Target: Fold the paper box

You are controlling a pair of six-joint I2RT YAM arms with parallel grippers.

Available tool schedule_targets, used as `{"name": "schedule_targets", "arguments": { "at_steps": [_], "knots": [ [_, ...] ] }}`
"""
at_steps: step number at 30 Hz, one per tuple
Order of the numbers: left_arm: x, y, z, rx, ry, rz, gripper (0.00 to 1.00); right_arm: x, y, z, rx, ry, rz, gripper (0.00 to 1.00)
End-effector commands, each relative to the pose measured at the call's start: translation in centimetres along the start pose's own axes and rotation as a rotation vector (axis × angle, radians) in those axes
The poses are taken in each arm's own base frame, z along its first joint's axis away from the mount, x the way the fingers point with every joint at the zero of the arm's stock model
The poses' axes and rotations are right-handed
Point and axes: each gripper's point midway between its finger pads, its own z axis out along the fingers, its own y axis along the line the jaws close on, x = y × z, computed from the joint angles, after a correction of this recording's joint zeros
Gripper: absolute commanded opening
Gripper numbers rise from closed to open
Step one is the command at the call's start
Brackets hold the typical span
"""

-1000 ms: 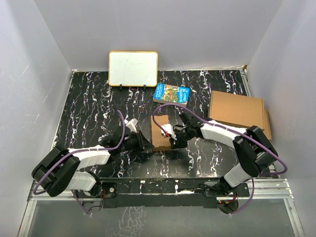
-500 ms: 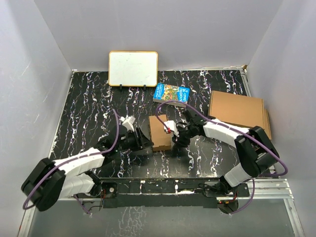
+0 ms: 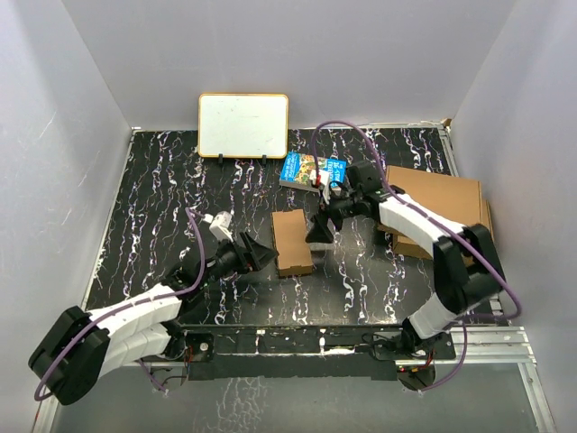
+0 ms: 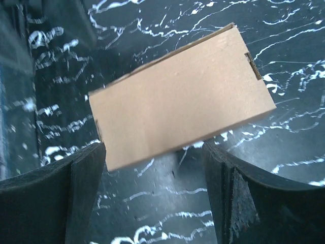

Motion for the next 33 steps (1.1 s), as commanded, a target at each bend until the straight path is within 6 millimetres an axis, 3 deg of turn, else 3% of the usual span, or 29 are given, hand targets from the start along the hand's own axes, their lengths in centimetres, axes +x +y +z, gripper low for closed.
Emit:
{"name": "schedule_targets", "arguments": {
  "at_steps": [1, 5, 9, 20, 24, 30, 33],
  "knots": [
    [-2.2, -1.6, 0.5, 0.067, -0.094, -0.02, 0.77, -1.3, -0.7, 1.7, -0.098, -0.06, 0.323, 0.82],
    [-1.8, -0.9, 0.4, 0.051, -0.09, -0.036, 0.78, -0.7, -3.1, 2.5, -0.023, -0.044, 0.432, 0.8],
    [-1.6, -0.2, 0.3, 0.029, -0.094, -0.04, 0.78, 1.4, -4.4, 3.1, -0.009, -0.028, 0.529, 0.74],
    [-0.9, 0.1, 1.0, 0.028, -0.067, -0.094, 0.78, 3.2, -4.2, 4.3, -0.092, -0.03, 0.63, 0.52],
    [-0.6, 0.8, 1.1, -0.004, -0.06, -0.117, 0.79, 4.5, -5.2, 3.6, -0.052, -0.033, 0.666, 0.38],
    [-0.6, 1.3, 1.5, -0.026, -0.066, -0.156, 0.82, 5.6, -5.9, 2.9, -0.016, -0.03, 0.686, 0.33],
    [-0.7, 0.9, 2.4, -0.015, -0.052, -0.163, 0.88, 6.1, -6.2, 2.7, -0.005, -0.028, 0.698, 0.3]
  ]
}}
